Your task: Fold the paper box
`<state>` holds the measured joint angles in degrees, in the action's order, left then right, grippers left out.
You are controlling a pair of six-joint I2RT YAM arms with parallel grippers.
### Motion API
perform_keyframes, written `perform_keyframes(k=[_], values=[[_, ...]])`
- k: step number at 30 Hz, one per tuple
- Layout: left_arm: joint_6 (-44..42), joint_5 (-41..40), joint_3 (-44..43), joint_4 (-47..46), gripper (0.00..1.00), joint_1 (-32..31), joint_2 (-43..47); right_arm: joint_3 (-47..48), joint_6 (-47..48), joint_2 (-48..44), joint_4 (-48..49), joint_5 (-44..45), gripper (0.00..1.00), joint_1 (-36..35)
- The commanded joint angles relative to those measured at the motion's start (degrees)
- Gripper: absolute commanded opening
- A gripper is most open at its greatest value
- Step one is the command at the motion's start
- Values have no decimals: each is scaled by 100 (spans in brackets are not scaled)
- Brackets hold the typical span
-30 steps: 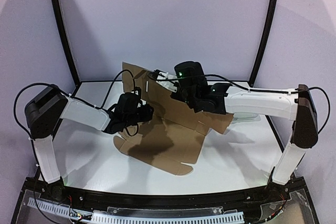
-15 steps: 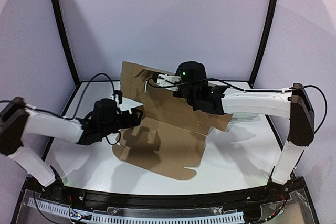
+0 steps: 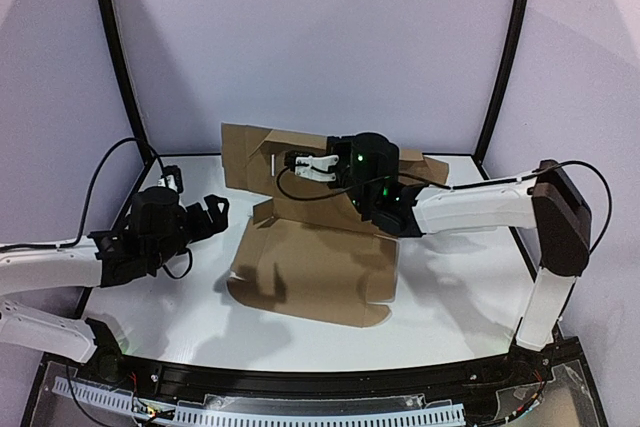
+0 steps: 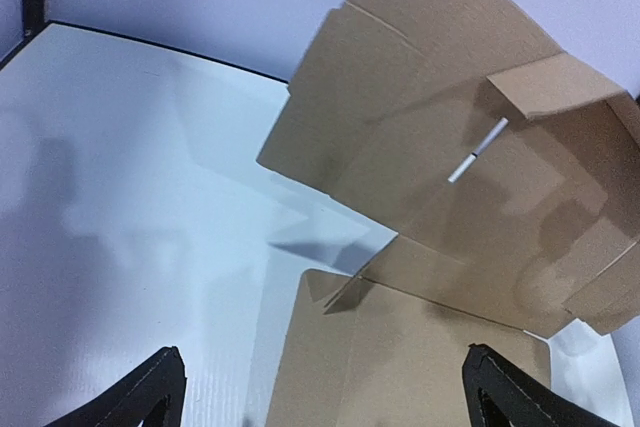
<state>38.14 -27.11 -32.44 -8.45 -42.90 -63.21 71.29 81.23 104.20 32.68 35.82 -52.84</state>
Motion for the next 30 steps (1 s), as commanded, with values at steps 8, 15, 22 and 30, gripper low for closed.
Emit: perform_keyframes(k=[8, 15, 22, 30], values=[[519, 115, 337, 374, 100, 305, 141, -730, 1977, 1168, 3950, -232, 0, -153], [627, 467, 271, 182, 100, 409, -103, -1074, 2050, 1423, 4690, -281, 0, -414], [342, 1221, -69, 85, 100, 455, 81, -1337, 2331, 1691, 4930, -183, 0, -466], [81, 926, -808, 965, 100, 728, 300, -1467, 2090, 1493, 4931, -148, 0, -482]])
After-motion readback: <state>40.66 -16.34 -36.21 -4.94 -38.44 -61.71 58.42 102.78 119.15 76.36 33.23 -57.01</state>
